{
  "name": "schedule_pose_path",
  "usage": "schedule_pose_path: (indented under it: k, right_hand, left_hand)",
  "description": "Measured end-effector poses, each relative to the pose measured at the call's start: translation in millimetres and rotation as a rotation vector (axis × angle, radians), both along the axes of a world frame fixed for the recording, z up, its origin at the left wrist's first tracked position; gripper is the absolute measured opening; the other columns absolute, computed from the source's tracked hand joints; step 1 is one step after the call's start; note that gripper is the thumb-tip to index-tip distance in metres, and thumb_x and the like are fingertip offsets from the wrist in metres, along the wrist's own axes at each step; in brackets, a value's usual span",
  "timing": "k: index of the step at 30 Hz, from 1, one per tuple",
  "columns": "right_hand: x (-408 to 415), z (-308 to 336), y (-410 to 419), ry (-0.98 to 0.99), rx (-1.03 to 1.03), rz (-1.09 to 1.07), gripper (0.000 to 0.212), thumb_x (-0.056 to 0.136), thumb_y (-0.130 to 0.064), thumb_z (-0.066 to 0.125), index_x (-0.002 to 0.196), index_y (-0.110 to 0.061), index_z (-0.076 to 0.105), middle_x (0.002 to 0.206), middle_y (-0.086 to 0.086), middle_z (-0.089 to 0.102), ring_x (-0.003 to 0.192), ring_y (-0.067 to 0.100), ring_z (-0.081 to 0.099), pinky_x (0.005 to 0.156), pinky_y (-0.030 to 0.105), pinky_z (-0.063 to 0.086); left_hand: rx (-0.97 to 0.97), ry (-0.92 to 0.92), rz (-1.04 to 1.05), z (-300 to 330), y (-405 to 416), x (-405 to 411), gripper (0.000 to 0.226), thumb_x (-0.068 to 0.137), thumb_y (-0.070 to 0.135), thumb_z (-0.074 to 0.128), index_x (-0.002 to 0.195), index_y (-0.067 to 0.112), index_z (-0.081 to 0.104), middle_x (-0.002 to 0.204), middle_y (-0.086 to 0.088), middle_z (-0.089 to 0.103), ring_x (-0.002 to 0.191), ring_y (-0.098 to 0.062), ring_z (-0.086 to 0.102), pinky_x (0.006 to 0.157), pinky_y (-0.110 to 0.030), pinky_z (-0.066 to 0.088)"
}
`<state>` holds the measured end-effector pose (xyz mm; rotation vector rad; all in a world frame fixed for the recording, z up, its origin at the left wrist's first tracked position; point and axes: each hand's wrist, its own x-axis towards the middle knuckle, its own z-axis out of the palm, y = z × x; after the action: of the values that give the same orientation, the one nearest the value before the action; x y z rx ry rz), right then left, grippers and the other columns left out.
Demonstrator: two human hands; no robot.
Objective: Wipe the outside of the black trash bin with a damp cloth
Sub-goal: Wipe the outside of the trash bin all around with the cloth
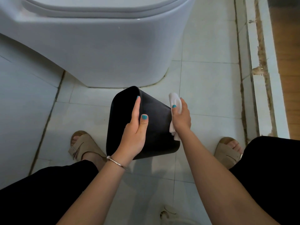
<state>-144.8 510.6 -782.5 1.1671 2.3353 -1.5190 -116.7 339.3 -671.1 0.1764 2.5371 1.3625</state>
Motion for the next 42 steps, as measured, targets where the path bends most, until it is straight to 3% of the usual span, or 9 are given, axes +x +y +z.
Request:
schedule_pose_path:
  k: [3, 7, 12, 14, 19, 23, 26, 30, 42]
  right_hand:
    - [2, 3, -5, -0.016, 0.056, -0.004, 0.044, 0.099, -0.042, 0.038, 0.143, -0.041, 0.031, 0.143, -0.004, 0.046, 0.123, 0.027, 0.05, 0.1, 0.041, 0.039]
    - [5, 16, -15, 0.048, 0.112, 0.064, 0.044, 0.1, -0.036, 0.04, 0.143, -0.038, 0.034, 0.142, -0.004, 0.047, 0.123, 0.025, 0.05, 0.098, 0.039, 0.039]
    - [11, 38, -29, 0.108, 0.134, 0.082, 0.045, 0.1, -0.034, 0.038, 0.145, -0.036, 0.032, 0.144, -0.005, 0.046, 0.125, 0.022, 0.049, 0.099, 0.038, 0.038]
    - [17, 45, -33, 0.135, 0.128, 0.068, 0.044, 0.1, -0.036, 0.038, 0.144, -0.036, 0.032, 0.144, -0.007, 0.045, 0.125, 0.021, 0.049, 0.098, 0.037, 0.037]
    - [36, 74, -57, 0.247, 0.065, 0.037, 0.045, 0.1, -0.034, 0.038, 0.144, -0.04, 0.031, 0.145, -0.014, 0.042, 0.127, 0.015, 0.046, 0.102, 0.04, 0.04]
    - [56, 96, -83, 0.336, 0.03, 0.028, 0.045, 0.101, -0.034, 0.04, 0.145, -0.039, 0.032, 0.146, -0.014, 0.043, 0.128, 0.009, 0.045, 0.099, 0.028, 0.038]
    - [67, 109, -102, 0.393, -0.002, 0.033, 0.043, 0.101, -0.036, 0.041, 0.143, -0.039, 0.035, 0.142, -0.016, 0.046, 0.124, 0.004, 0.047, 0.095, 0.018, 0.034]
    - [76, 117, -113, 0.417, -0.032, 0.027, 0.041, 0.101, -0.037, 0.039, 0.142, -0.042, 0.035, 0.139, -0.018, 0.048, 0.12, 0.002, 0.05, 0.096, 0.02, 0.04]
    - [79, 97, -100, 0.532, 0.015, 0.055, 0.049, 0.095, -0.033, 0.044, 0.144, -0.035, 0.037, 0.131, -0.028, 0.038, 0.111, -0.025, 0.034, 0.085, 0.002, 0.028]
  left_hand:
    - [-0.013, -0.017, -0.016, -1, -7, -1, 0.058, 0.095, 0.059, 0.024, 0.148, 0.047, 0.003, 0.057, -0.001, 0.038, 0.046, -0.005, 0.033, 0.051, -0.037, 0.032]
    - [0.001, -0.042, 0.0, -2, -3, -2, 0.06, 0.094, 0.06, 0.025, 0.148, 0.047, 0.002, 0.073, 0.023, 0.033, 0.059, 0.011, 0.04, 0.063, -0.015, 0.033]
    - [0.003, -0.094, -0.01, 8, 5, -1, 0.059, 0.092, 0.059, 0.024, 0.145, 0.052, 0.0, 0.075, 0.008, 0.051, 0.055, -0.028, 0.052, 0.059, -0.045, 0.044]
    - [0.009, -0.097, -0.016, 9, 7, 0, 0.055, 0.096, 0.051, 0.027, 0.146, 0.05, 0.002, 0.079, -0.006, 0.058, 0.048, -0.018, 0.045, 0.053, -0.034, 0.039]
    - [0.053, -0.114, 0.033, 9, 12, 0, 0.05, 0.1, 0.041, 0.026, 0.148, 0.046, 0.011, 0.058, 0.007, 0.047, 0.043, -0.004, 0.041, 0.049, -0.025, 0.033]
    - [0.134, -0.165, 0.085, 8, 14, 2, 0.048, 0.101, 0.046, 0.014, 0.148, 0.045, 0.013, 0.121, 0.03, 0.044, 0.083, 0.026, 0.043, 0.073, 0.004, 0.032]
    - [0.229, -0.19, 0.175, 6, 13, 1, 0.059, 0.091, 0.068, 0.009, 0.144, 0.049, 0.025, 0.137, 0.016, 0.049, 0.108, 0.005, 0.054, 0.091, -0.017, 0.043]
    - [0.372, -0.375, 0.28, -3, 9, 2, 0.101, 0.057, 0.099, 0.025, 0.122, 0.03, 0.06, 0.113, -0.003, 0.069, 0.106, -0.021, 0.064, 0.098, -0.048, 0.048]
    - [0.241, -0.335, 0.25, 10, 22, 2, 0.088, 0.071, 0.088, 0.014, 0.135, 0.038, 0.047, 0.117, 0.004, 0.064, 0.109, -0.018, 0.06, 0.101, -0.041, 0.044]
